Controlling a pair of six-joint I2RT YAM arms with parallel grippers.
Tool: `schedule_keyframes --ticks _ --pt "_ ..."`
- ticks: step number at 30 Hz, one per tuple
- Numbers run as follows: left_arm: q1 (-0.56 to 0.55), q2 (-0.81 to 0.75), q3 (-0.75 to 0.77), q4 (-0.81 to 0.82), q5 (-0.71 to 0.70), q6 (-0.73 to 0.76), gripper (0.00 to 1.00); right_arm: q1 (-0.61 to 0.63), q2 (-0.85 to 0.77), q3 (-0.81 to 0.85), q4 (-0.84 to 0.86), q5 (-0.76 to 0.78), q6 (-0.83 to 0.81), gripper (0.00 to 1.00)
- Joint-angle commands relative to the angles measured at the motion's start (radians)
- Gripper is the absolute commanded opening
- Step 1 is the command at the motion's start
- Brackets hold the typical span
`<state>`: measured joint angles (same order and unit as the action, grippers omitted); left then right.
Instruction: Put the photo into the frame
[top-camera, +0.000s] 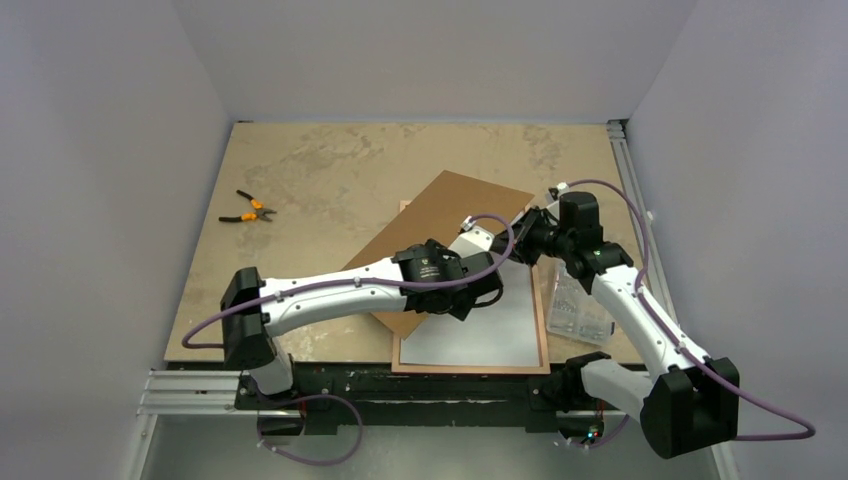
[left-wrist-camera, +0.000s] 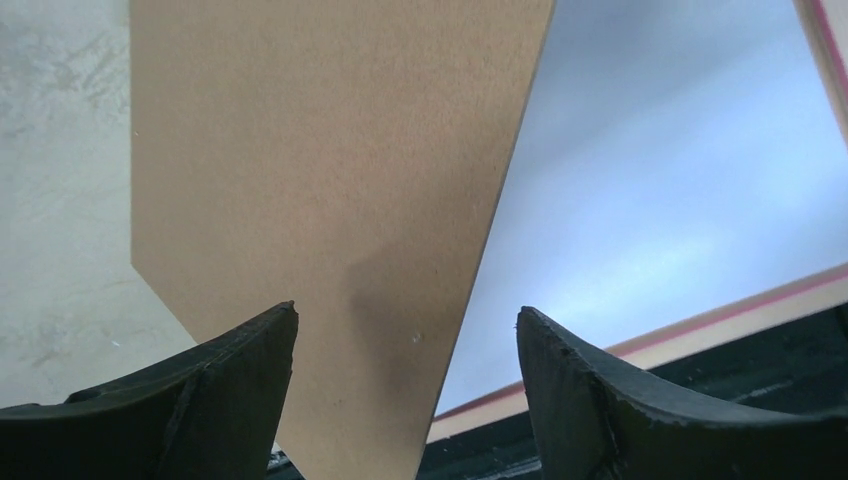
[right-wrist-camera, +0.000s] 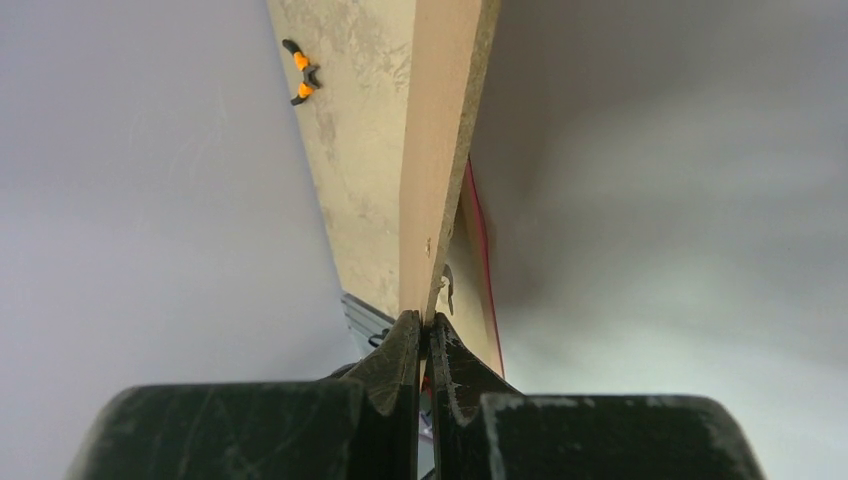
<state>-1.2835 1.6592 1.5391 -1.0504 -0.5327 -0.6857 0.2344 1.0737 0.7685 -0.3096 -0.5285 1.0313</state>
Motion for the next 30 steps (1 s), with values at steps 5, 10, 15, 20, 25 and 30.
schedule_keyframes --ticks 5,10,15,20,25,30 --pt "-0.022 0.137 0.150 -0.132 -0.218 -0.027 0.68 0.000 -0.032 0.035 0.022 -0.069 0.020 0.00" --pt "-0.023 0.196 0.213 -0.233 -0.321 -0.099 0.57 0.000 -0.041 0.026 0.032 -0.086 0.027 0.00" --pt "-0.024 0.202 0.219 -0.264 -0.376 -0.126 0.37 0.000 -0.043 0.003 0.084 -0.126 0.049 0.08" --pt "-0.023 0.203 0.220 -0.272 -0.405 -0.113 0.05 0.000 -0.045 -0.008 0.118 -0.147 0.058 0.21" --pt "-0.010 0.201 0.244 -0.315 -0.433 -0.117 0.00 0.000 -0.053 -0.005 0.126 -0.163 0.055 0.45" --pt "0.043 0.171 0.306 -0.382 -0.449 -0.094 0.00 0.000 -0.069 0.036 0.108 -0.154 0.016 0.75"
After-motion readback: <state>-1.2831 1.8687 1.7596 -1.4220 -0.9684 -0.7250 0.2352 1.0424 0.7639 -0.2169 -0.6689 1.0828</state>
